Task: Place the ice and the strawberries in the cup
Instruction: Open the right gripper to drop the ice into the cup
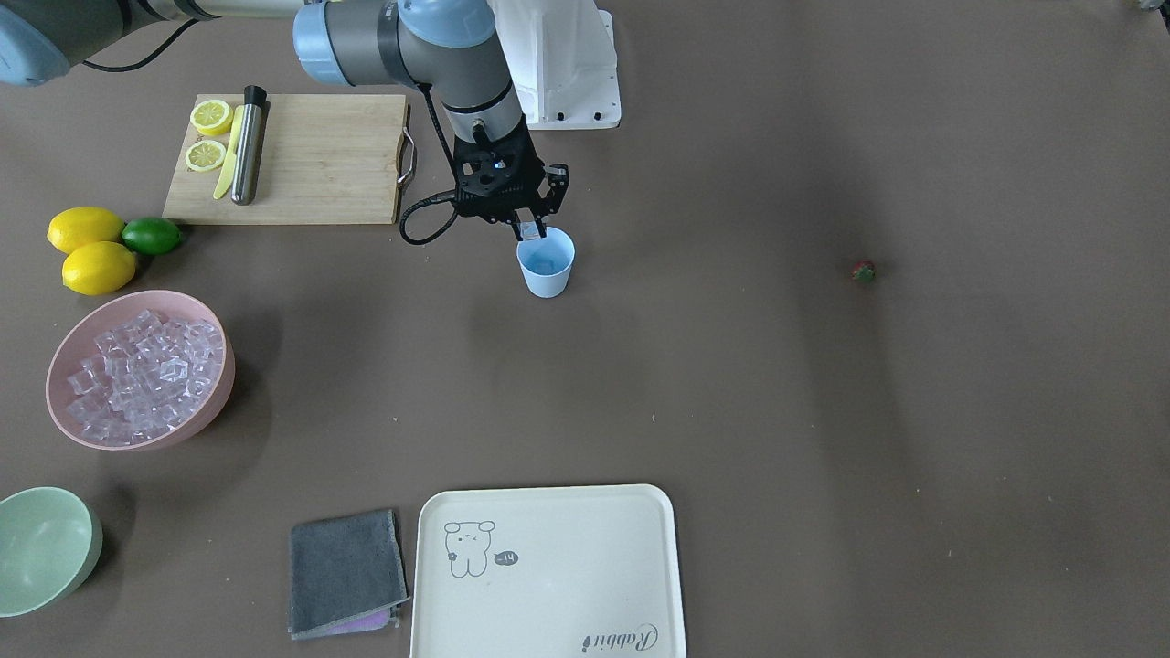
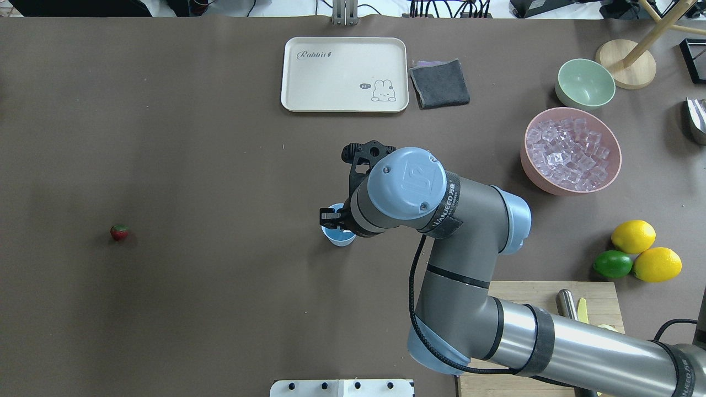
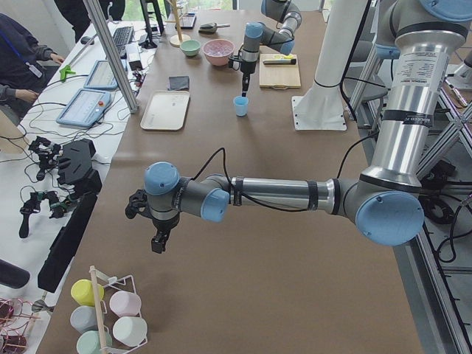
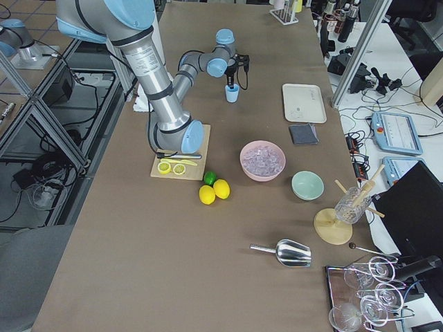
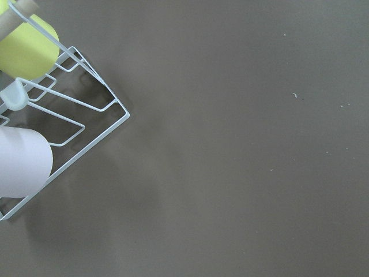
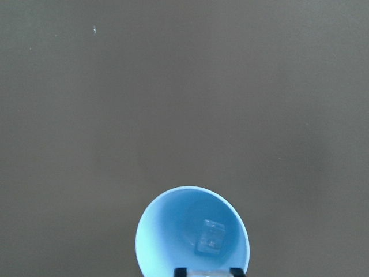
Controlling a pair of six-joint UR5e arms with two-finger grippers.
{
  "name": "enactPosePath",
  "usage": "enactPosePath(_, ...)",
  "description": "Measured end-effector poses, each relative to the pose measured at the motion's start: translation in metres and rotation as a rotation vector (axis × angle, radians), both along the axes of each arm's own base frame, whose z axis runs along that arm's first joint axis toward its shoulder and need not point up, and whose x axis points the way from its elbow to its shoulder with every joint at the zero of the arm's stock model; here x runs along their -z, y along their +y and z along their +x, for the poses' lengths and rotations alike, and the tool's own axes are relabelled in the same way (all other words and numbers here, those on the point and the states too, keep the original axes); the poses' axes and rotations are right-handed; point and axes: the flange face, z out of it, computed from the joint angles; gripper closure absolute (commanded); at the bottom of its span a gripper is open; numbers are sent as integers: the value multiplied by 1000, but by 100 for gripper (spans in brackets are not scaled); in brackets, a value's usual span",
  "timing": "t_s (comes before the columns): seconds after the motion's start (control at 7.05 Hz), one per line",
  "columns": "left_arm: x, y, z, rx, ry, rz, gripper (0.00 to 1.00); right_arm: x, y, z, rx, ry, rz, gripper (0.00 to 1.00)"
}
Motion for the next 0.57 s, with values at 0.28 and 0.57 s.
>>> enactPosePath(0.28,-4,0,0,0,0,-6,2,18,-3,1,-38,-18,25,2)
enactPosePath(0.57,-5,0,0,0,0,-7,2,29,-13,9,-76,-35,36,1)
